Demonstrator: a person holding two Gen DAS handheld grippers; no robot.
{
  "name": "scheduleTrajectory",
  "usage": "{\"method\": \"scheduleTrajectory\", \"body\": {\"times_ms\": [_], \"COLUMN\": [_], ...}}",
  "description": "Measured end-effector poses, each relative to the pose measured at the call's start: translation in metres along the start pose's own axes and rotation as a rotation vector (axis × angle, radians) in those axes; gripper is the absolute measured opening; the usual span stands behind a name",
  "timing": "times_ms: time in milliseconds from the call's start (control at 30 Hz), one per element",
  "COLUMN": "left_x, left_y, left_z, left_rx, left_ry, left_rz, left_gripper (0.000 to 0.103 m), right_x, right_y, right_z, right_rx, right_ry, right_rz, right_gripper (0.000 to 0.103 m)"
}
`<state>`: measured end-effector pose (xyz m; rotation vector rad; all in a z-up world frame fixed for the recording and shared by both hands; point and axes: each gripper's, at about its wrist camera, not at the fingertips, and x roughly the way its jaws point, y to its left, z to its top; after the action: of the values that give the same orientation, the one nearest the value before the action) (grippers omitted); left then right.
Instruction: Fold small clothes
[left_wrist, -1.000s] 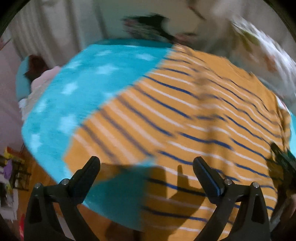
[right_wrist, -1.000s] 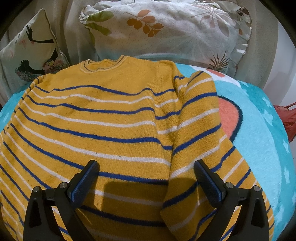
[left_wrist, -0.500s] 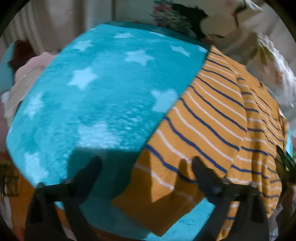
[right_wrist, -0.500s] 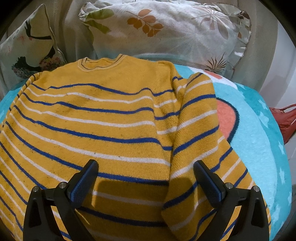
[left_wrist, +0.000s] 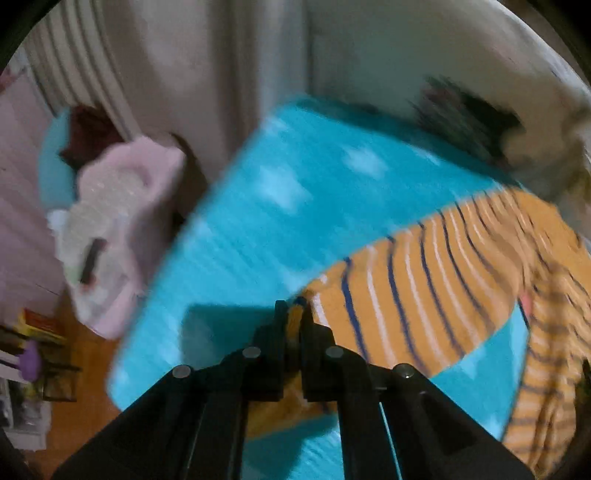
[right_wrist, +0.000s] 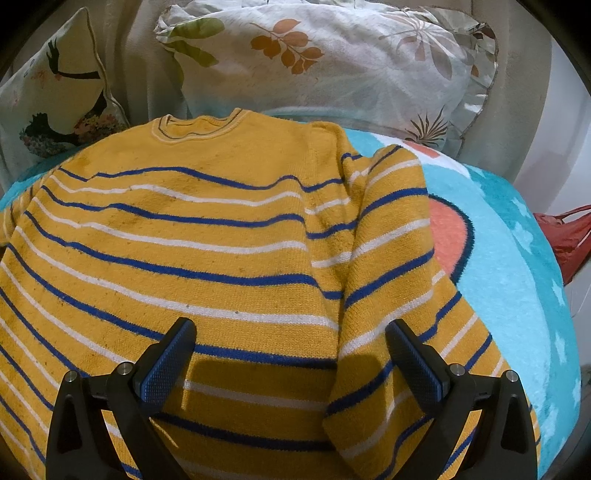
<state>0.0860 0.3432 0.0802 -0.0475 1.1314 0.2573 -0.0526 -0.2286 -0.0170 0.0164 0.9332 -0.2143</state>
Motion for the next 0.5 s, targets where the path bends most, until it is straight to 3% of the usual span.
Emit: {"method": "scheduleTrajectory", "body": {"times_ms": [133,233,500], "left_x": [-0.002,-0.012,-0.045], "left_y": [0.004,-0.012,-0.120], "left_z": [0.031,0.031,0.019], "left_rx": [-0.017,0.016,0.146], "left_ry": [-0.020,-0.033,0.014], "left_rz": [0.023,-0.018,-0.319], "left_gripper": [0.005,0.005,0.005], "right_x": [0.000,0.001,0.002], "right_y": [0.000,0.000,-0.002], "right_z": [0.000,0.000,0.001], "right_rx": [-0.001,0.000,0.009], "right_ry": [0.003,0.023,0.029], "right_rz": [-0.002,0.006,0.020], "right_gripper": [0.103,0.103,0.103]}}
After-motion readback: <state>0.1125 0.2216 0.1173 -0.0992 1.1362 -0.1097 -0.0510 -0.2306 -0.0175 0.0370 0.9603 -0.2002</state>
